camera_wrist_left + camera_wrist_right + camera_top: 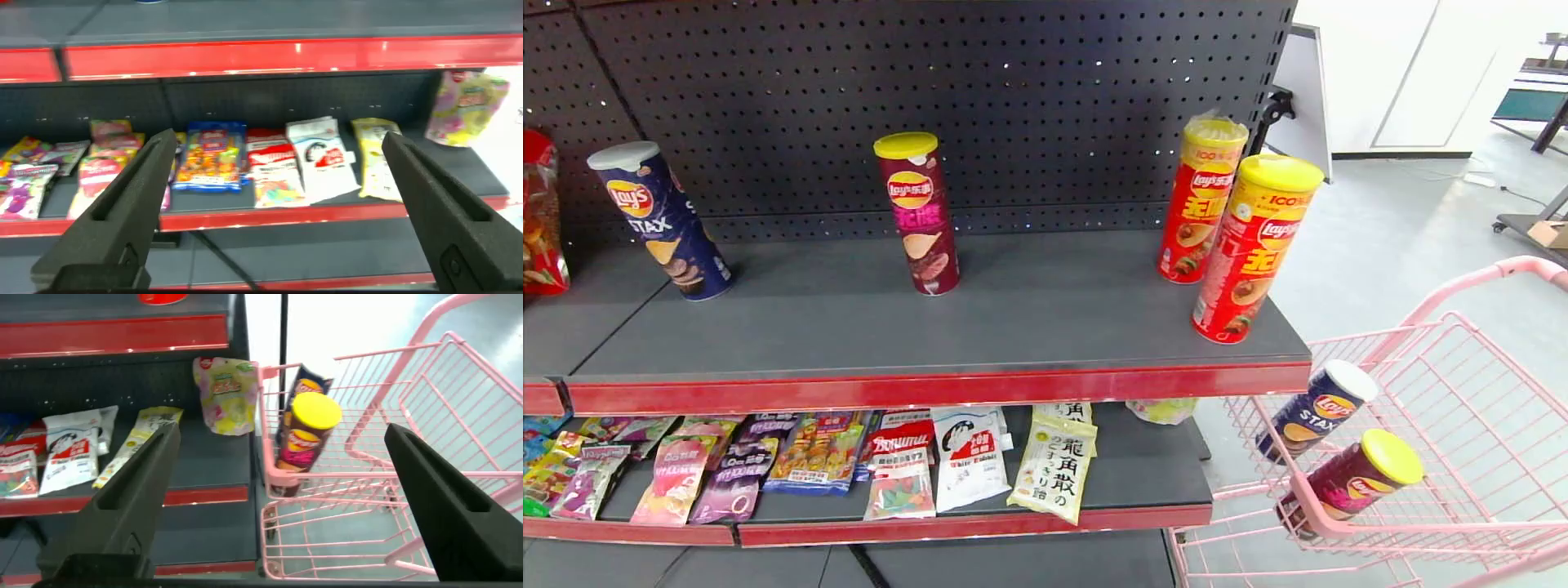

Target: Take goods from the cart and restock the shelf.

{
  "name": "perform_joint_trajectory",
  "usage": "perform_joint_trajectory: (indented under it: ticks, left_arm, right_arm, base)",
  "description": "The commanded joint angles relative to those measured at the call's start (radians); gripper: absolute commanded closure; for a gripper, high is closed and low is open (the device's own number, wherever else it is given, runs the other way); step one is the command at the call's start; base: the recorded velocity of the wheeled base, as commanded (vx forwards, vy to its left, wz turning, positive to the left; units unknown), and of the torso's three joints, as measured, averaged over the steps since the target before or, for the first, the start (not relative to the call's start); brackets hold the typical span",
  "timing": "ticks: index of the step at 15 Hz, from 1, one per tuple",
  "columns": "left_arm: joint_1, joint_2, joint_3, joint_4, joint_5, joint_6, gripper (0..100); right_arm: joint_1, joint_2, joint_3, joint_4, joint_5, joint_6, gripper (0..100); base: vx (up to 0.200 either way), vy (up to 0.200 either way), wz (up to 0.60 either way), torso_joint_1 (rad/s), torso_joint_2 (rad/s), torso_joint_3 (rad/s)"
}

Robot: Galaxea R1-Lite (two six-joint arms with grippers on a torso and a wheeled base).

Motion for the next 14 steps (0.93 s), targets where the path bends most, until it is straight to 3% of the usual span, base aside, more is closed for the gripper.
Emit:
perform_joint_trajectory:
  ticks: [1,5,14]
  left_arm:
    - [0.0,0.0,0.0,0.0,0.0,0.001,0]
    - [0.0,0.0,0.0,0.001,0.0,-0.002,0]
    - [0.0,0.0,0.0,0.001,0.0,-0.002,0]
  right_arm:
    - [0.0,0.0,0.0,0.0,0.0,0.0,0]
    - [0.0,0.0,0.0,0.0,0.0,0.002,0]
    - [0.0,0.0,0.0,0.0,0.0,0.005,0]
  base:
    - [0.0,-0.2,0.0,-0.002,0.0,0.002]
    - [0.0,0.0,0.0,0.0,0.0,0.0]
    - [0.0,0.0,-0.6,0.002,0.0,0.003]
